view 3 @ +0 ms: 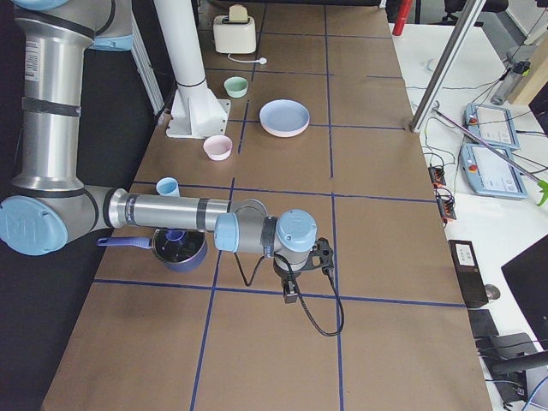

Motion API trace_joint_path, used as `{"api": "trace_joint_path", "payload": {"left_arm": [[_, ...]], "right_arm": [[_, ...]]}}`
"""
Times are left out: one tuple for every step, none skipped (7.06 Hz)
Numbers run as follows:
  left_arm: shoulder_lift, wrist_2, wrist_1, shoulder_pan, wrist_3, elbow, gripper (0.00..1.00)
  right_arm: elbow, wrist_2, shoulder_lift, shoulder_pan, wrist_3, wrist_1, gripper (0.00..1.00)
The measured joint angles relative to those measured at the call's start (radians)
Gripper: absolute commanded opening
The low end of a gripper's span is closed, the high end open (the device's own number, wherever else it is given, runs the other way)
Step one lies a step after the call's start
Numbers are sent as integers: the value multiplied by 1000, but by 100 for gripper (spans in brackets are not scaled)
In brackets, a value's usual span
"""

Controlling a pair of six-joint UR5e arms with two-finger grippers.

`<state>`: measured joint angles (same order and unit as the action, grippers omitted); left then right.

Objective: Stack three plates with pink and blue

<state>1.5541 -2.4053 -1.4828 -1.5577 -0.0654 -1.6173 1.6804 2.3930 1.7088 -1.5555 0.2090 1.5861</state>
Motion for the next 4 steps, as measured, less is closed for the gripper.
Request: {"api": "trace_joint_path", "payload": {"left_arm": [[-1, 0, 0, 0, 2, 0, 100], [4, 0, 0, 1, 4, 3, 100], [11, 0, 0, 1, 5, 2, 100], [15, 1, 0, 1, 6, -1, 100]], "right_arm": [[-1, 0, 0, 0, 0, 0, 100], [-1, 0, 0, 0, -1, 0, 100], [-2, 0, 0, 0, -1, 0, 100], [-2, -1, 0, 0, -1, 0, 100]]}}
